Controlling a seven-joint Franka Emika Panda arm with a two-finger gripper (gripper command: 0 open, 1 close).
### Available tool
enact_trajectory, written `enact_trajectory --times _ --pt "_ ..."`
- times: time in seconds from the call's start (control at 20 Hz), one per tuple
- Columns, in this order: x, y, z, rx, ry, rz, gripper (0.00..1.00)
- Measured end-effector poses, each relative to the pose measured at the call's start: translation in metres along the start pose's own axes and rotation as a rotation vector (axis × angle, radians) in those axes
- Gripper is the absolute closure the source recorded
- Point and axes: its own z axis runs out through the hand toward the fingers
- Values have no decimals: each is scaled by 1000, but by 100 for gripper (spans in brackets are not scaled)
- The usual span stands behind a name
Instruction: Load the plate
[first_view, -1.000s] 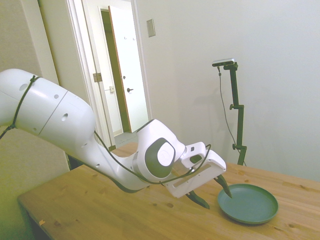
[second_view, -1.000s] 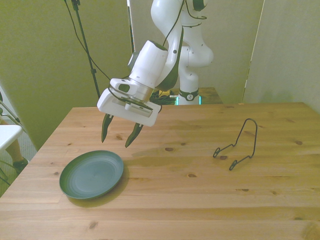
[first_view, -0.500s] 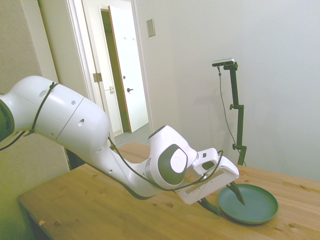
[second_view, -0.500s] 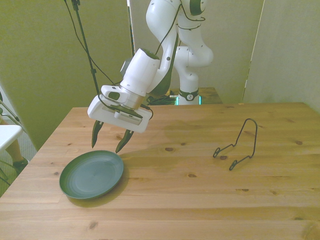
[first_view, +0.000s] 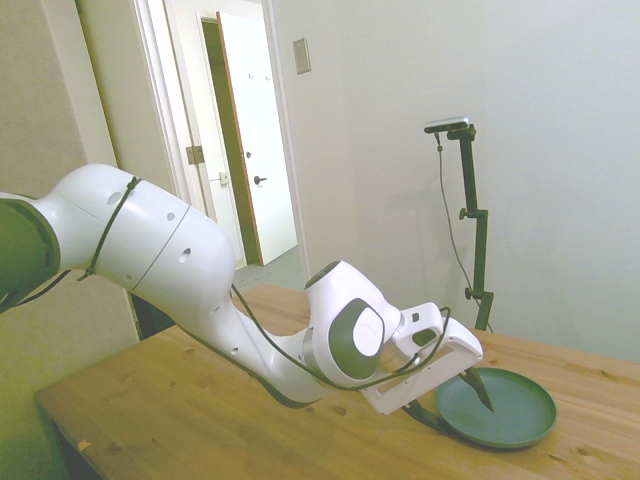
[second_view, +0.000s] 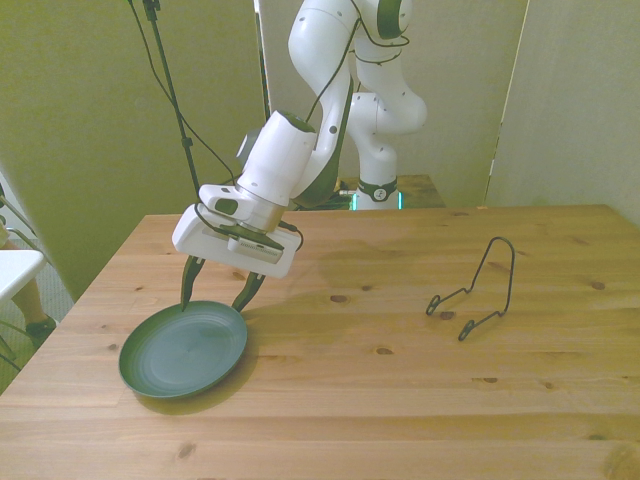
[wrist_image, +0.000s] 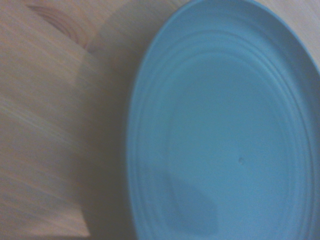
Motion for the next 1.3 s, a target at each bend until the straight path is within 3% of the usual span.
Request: enact_trajectory --times 0.05,0.75,1.3 --pt "0 0 1 -1 0 -4 100" --pt "-2 11 12 -21 -14 -62 100" --pt "-2 4 21 8 -28 -97 100"
